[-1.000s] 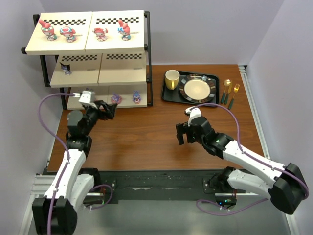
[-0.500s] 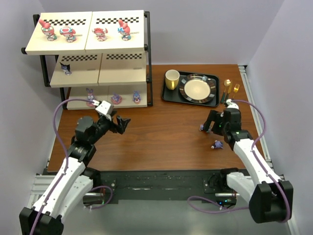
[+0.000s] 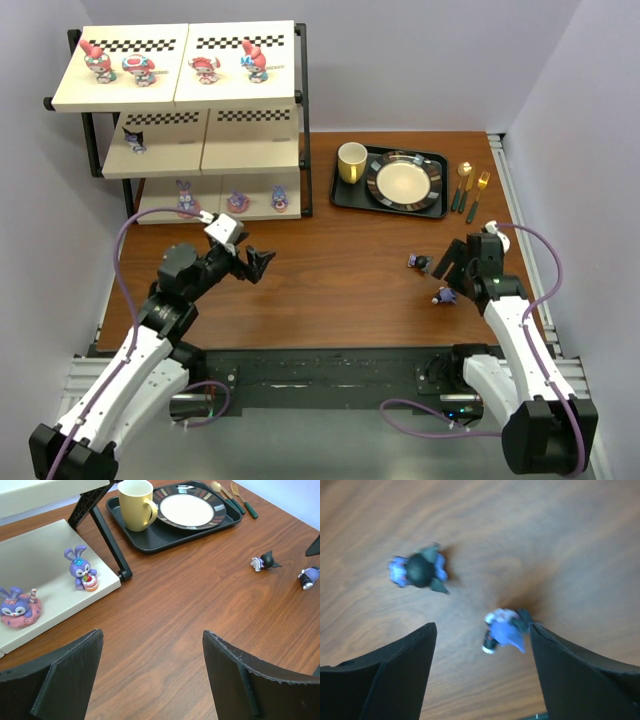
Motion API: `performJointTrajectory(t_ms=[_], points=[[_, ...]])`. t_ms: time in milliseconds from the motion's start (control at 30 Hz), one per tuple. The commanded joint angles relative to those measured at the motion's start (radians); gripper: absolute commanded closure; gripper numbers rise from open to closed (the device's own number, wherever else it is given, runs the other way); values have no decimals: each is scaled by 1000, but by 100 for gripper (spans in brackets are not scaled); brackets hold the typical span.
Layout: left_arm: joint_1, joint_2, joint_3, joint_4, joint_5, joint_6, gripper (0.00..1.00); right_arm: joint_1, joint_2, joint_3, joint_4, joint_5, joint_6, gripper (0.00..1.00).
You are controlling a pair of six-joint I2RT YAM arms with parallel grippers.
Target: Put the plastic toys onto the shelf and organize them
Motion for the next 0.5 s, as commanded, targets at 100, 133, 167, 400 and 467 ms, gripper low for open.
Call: performJointTrajectory(t_ms=[100,133,167,400,467], points=[[-36,-23,32,14,-16,22,15,-3,-31,52,-231,186,218,34],[-37,-21,32,-18,-16,22,15,-3,-26,52,-241,188,241,35],[-42,-23,32,-18,-14,22,15,-3,-18,47,-246,185,279,40],[-48,-21,31,-21,-14,24,15,-3,-53,-6,-185,148,433,53],[-50,-23,32,-23,-14,25,15,-2,-58,-16,-168,151,457,54]])
